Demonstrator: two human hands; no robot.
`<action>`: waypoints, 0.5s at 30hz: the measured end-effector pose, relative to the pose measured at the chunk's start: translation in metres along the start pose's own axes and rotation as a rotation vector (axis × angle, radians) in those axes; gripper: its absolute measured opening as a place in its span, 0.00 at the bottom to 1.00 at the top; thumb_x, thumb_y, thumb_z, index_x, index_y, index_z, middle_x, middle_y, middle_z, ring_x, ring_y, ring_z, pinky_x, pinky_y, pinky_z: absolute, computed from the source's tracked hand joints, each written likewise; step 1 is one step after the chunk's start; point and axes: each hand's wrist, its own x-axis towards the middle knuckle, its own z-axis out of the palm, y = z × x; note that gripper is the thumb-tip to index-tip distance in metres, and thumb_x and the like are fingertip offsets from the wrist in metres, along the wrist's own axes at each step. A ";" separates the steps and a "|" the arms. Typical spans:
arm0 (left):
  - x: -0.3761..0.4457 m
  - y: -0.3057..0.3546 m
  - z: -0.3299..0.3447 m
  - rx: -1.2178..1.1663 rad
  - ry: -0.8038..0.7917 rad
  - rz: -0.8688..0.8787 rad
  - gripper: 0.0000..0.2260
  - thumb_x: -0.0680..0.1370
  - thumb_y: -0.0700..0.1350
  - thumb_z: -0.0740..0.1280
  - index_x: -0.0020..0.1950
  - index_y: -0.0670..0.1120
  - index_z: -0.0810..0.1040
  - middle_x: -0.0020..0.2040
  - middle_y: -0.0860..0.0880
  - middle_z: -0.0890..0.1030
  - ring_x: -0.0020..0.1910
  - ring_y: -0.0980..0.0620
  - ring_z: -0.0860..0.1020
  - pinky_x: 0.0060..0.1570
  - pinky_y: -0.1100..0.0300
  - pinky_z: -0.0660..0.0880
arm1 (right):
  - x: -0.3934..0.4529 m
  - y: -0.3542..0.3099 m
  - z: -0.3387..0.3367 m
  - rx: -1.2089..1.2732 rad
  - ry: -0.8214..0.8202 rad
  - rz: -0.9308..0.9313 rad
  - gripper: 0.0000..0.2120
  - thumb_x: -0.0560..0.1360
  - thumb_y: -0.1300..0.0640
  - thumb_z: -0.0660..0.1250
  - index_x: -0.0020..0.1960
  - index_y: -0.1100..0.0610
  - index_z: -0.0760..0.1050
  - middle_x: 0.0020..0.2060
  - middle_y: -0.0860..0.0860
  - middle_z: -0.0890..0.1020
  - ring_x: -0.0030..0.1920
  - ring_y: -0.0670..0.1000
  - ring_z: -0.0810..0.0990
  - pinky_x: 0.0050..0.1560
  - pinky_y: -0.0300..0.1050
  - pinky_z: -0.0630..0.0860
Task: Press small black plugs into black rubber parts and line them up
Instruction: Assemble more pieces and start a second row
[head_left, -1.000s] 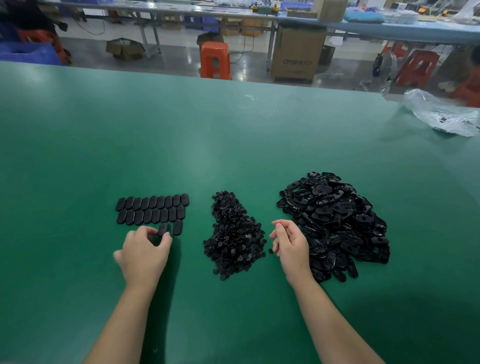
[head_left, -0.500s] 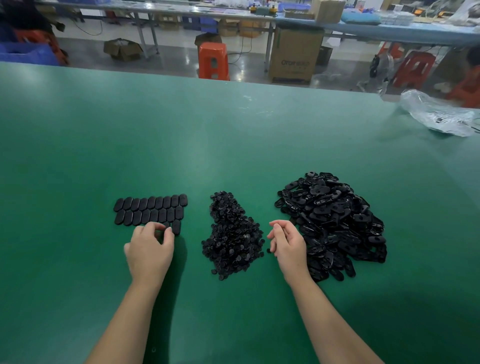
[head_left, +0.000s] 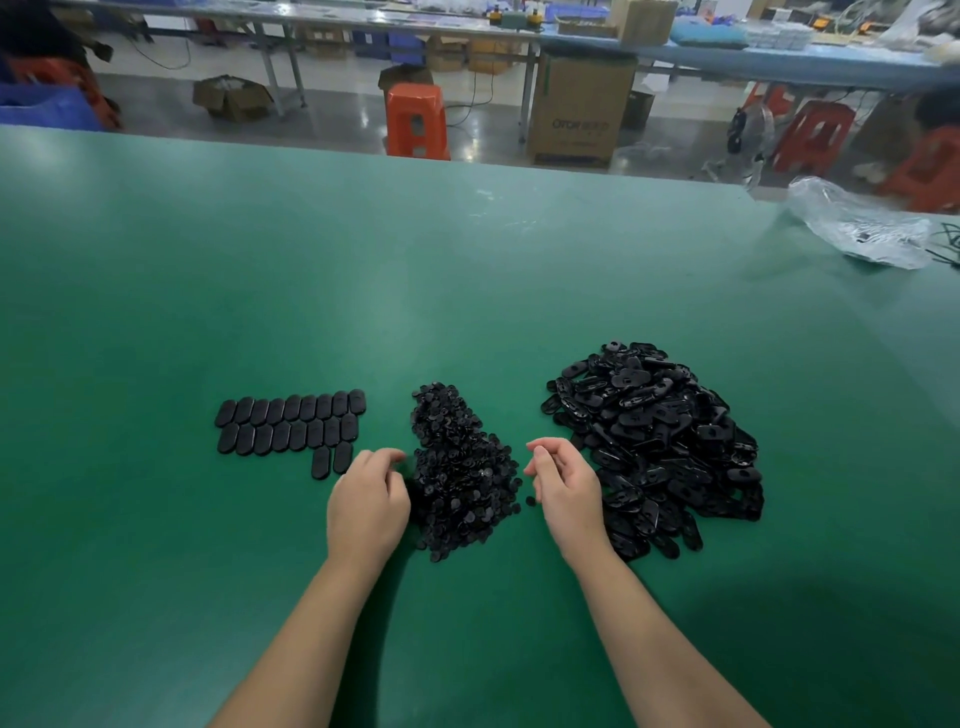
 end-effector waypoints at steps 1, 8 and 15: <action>0.000 0.000 0.000 -0.003 -0.010 0.000 0.14 0.79 0.38 0.61 0.60 0.47 0.81 0.54 0.51 0.81 0.51 0.50 0.78 0.51 0.53 0.76 | 0.001 -0.001 0.000 0.005 -0.008 0.010 0.07 0.83 0.57 0.63 0.51 0.51 0.79 0.36 0.47 0.81 0.33 0.46 0.72 0.37 0.45 0.69; -0.001 0.001 -0.001 0.051 -0.016 0.042 0.10 0.76 0.43 0.67 0.55 0.50 0.83 0.45 0.55 0.76 0.41 0.50 0.77 0.45 0.54 0.75 | 0.013 -0.023 -0.031 -0.172 -0.072 0.005 0.11 0.82 0.61 0.63 0.49 0.48 0.80 0.35 0.44 0.80 0.25 0.40 0.69 0.26 0.33 0.65; 0.001 -0.002 0.002 0.053 0.030 0.076 0.07 0.80 0.49 0.67 0.52 0.51 0.83 0.44 0.55 0.77 0.40 0.52 0.77 0.42 0.54 0.76 | 0.022 -0.048 -0.096 -1.204 -0.348 -0.072 0.13 0.82 0.55 0.64 0.66 0.49 0.75 0.54 0.46 0.73 0.49 0.49 0.79 0.51 0.44 0.76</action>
